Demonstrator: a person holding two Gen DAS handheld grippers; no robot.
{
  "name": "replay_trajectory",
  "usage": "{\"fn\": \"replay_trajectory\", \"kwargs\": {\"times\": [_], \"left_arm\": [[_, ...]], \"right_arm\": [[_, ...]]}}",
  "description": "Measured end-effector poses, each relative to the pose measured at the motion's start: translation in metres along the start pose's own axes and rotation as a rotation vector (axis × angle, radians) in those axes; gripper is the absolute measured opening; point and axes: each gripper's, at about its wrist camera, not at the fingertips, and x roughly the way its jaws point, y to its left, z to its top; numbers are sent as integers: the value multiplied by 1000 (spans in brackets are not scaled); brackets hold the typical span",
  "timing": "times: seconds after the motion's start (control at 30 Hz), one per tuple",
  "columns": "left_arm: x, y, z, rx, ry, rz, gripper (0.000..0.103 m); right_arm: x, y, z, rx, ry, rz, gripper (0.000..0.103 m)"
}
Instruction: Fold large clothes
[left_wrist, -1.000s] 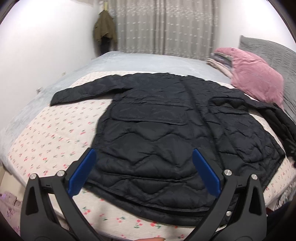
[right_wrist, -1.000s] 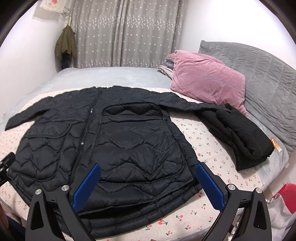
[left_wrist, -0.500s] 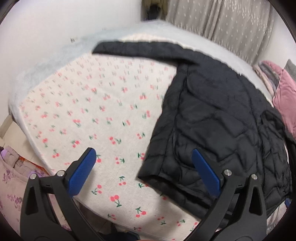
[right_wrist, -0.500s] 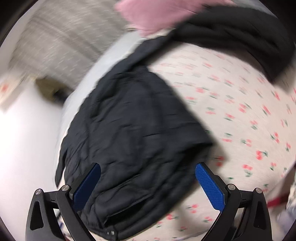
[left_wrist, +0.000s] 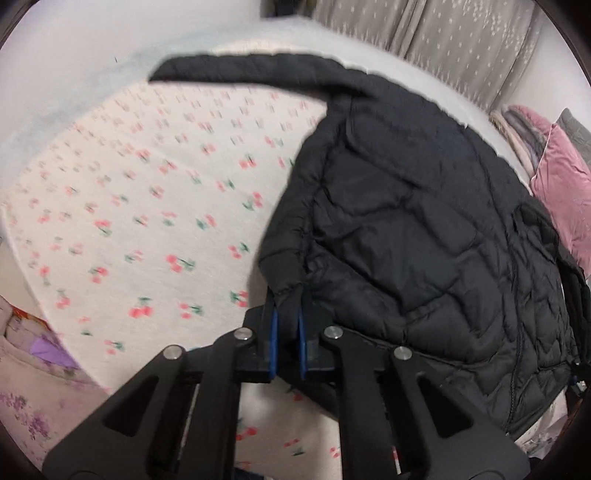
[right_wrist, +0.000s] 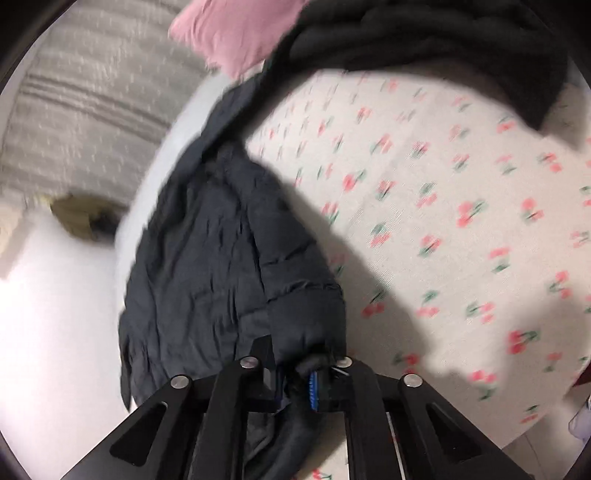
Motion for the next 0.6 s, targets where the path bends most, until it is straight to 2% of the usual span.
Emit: {"fn": "replay_trajectory", "kwargs": {"times": [0.07, 0.17, 0.27, 0.33, 0.37, 0.4, 0.43, 0.47, 0.5, 0.53, 0.6], "left_arm": [[-3, 0, -3, 28, -12, 7, 10], [6, -5, -6, 70, 22, 53, 10], [10, 0, -2, 49, 39, 32, 11], [9, -2, 0, 57, 43, 24, 15], [8, -4, 2, 70, 40, 24, 23], [3, -3, 5, 63, 27, 13, 39], [-3, -1, 3, 51, 11, 7, 49], [-10, 1, 7, 29, -15, -1, 66], [-19, 4, 11, 4, -53, -1, 72], [-28, 7, 17, -21, -97, 9, 73], [-37, 8, 27, -58, -145, 33, 73]], "right_arm": [[-10, -8, 1, 26, -22, 33, 6], [2, -15, -2, 36, 27, -18, 6], [3, -28, 1, 98, 49, -6, 7], [2, -29, 6, 100, 35, -1, 12], [2, -26, 7, 79, 33, -12, 12], [2, -19, 8, 35, 43, -35, 16], [2, -13, 10, -12, 50, -60, 28], [-1, -10, 12, -40, 35, -89, 35], [-7, -10, 14, -45, 3, -121, 56], [-15, -12, 17, -40, -48, -167, 75], [-30, -19, 23, -21, -147, -260, 78]]}}
